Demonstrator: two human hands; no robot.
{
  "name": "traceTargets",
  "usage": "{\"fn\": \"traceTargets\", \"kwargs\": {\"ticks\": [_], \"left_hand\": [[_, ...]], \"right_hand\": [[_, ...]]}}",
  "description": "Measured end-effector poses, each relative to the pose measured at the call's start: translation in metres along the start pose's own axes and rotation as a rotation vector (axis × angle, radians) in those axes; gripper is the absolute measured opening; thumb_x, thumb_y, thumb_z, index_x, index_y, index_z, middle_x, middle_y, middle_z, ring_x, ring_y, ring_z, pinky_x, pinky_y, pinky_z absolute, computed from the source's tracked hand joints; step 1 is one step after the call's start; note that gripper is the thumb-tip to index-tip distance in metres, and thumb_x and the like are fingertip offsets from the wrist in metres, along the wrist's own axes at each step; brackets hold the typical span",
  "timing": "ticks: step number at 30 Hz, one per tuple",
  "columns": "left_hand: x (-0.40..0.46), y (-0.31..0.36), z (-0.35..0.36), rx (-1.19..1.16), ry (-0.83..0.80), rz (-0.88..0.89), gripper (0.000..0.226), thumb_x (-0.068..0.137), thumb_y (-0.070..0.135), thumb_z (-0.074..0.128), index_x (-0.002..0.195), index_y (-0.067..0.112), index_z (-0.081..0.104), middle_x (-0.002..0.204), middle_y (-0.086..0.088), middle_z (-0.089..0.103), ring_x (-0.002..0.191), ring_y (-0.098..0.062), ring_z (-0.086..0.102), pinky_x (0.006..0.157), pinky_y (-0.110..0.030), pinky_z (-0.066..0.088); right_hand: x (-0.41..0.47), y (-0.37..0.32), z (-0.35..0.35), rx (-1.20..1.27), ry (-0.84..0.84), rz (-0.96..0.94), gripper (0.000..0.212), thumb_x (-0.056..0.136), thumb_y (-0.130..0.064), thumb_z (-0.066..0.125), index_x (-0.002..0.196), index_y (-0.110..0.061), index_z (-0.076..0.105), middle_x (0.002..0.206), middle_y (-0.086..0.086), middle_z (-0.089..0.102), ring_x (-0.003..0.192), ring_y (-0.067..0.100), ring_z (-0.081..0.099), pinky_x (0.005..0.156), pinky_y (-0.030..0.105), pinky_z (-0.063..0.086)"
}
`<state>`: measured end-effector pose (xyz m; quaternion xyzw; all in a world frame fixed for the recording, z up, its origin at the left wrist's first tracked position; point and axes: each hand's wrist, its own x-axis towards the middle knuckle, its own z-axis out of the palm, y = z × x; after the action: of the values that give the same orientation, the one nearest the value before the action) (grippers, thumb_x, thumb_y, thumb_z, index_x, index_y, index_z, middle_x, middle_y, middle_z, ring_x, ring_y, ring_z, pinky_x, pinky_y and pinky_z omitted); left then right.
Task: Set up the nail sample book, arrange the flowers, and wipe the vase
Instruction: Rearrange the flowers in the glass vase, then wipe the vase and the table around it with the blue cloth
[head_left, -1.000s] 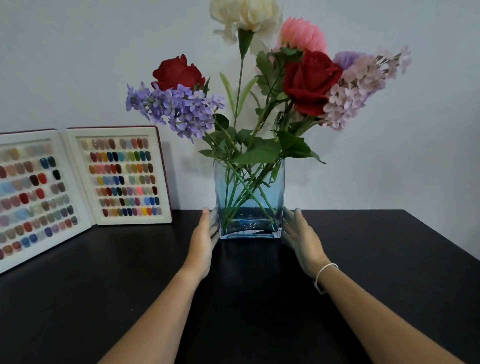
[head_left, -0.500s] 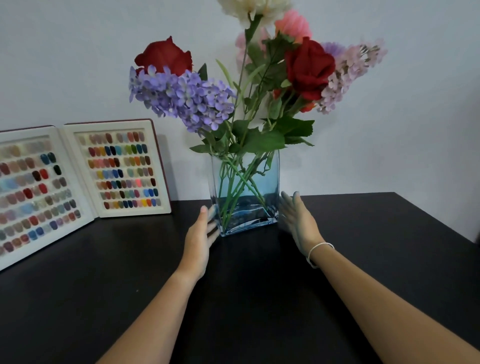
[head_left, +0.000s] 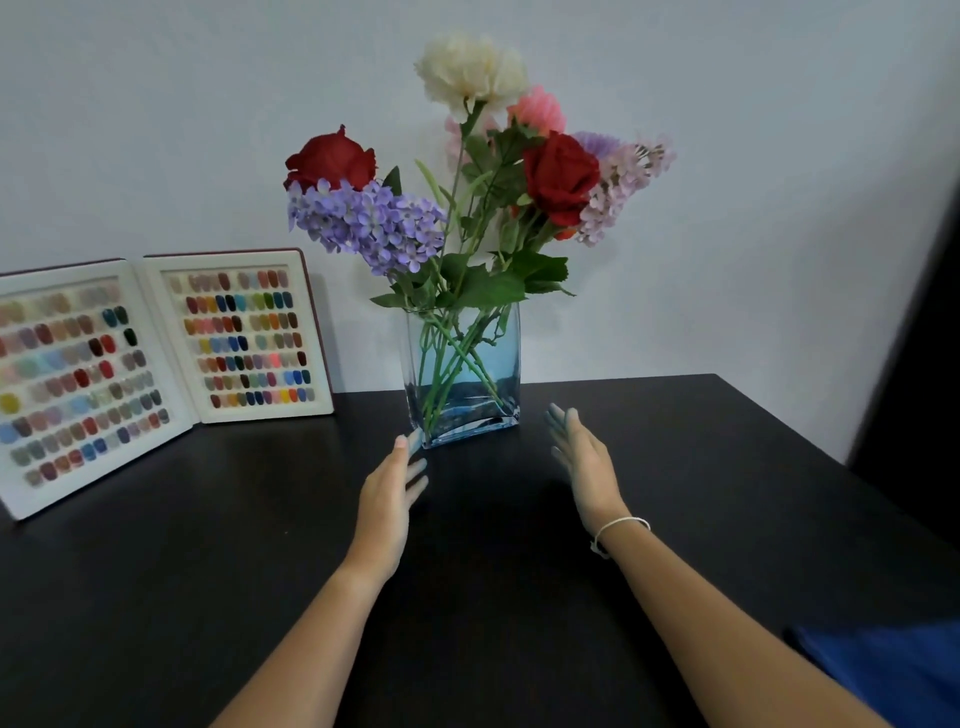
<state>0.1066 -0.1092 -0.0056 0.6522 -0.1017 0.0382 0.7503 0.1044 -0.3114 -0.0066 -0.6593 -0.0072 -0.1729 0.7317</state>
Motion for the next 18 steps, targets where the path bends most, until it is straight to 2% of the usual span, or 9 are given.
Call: {"fn": "traceTargets", "kwargs": {"ticks": [6,12,15,18], "left_hand": [[-0.04,0.009,0.009,-0.028,-0.013,-0.017,0.049,0.095,0.035,0.031,0.134,0.007,0.039,0.143,-0.013,0.04,0.124,-0.023,0.045,0.102,-0.038,0.038],[-0.076,0.017,0.031,-0.004,-0.121,-0.023,0.044,0.096,0.033,0.029,0.132,0.011,0.044,0.141,-0.009,0.043,0.117,-0.018,0.048,0.094,-0.031,0.041],[-0.089,0.02,0.049,0.02,-0.18,-0.03,0.044,0.096,0.032,0.03,0.132,0.011,0.044,0.141,-0.008,0.043,0.117,-0.018,0.048,0.092,-0.03,0.042],[-0.099,0.023,0.068,0.037,-0.224,-0.034,0.042,0.097,0.031,0.03,0.132,0.012,0.044,0.139,-0.007,0.045,0.119,-0.02,0.048,0.096,-0.033,0.042]], "right_hand": [[-0.058,-0.017,-0.003,-0.007,0.012,0.011,0.044,0.096,-0.036,0.032,0.132,-0.012,0.043,0.139,0.007,0.044,0.127,0.016,0.041,0.108,0.035,0.033],[-0.11,-0.041,-0.016,-0.069,-0.039,-0.05,0.041,0.096,-0.034,0.031,0.129,-0.017,0.046,0.137,0.002,0.047,0.127,0.012,0.041,0.108,0.034,0.032],[-0.128,-0.062,-0.031,-0.081,0.009,-0.102,0.039,0.097,-0.03,0.031,0.129,-0.015,0.047,0.138,0.004,0.047,0.126,0.012,0.042,0.108,0.033,0.033],[-0.144,-0.082,-0.052,-0.105,0.078,-0.154,0.036,0.097,-0.026,0.032,0.127,-0.014,0.049,0.135,0.005,0.05,0.125,0.012,0.044,0.107,0.033,0.034]]}}
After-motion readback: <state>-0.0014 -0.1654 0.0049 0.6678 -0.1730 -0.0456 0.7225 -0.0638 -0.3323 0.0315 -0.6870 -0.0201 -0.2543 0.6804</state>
